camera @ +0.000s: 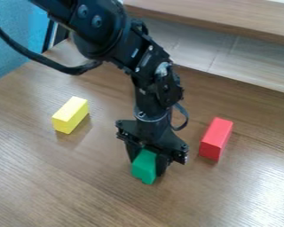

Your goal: Move the green rectangular block from the top of the yellow one and put it on the table

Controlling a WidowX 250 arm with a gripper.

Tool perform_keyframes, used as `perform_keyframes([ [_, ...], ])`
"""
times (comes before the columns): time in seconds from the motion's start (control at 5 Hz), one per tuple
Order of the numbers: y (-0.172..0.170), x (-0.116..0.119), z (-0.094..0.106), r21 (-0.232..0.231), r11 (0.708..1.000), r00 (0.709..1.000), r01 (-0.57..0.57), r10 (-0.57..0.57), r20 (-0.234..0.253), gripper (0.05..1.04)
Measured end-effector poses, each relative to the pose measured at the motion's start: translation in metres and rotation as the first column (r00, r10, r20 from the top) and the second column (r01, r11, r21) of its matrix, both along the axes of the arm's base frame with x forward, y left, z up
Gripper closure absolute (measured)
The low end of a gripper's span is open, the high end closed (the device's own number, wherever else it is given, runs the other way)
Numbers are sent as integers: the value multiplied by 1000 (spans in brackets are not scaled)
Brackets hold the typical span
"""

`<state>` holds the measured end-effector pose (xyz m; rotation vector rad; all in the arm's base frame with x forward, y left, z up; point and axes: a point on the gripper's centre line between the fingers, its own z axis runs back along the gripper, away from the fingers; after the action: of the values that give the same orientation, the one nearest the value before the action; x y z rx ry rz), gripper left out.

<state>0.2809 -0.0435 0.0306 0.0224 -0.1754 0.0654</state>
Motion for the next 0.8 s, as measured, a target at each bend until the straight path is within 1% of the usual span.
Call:
perform_keyframes([
  [0.2, 2, 0, -1, -1, 1000, 1000, -5, 5, -5, 439],
  [0.4, 3, 0, 1, -1, 1000, 1000, -10, 10, -10, 149],
  [0.6, 8, 4, 16, -7, 1000, 999, -28, 28, 20, 77],
  [0.8, 15, 11, 51, -29, 999, 994, -44, 46, 102, 83],
])
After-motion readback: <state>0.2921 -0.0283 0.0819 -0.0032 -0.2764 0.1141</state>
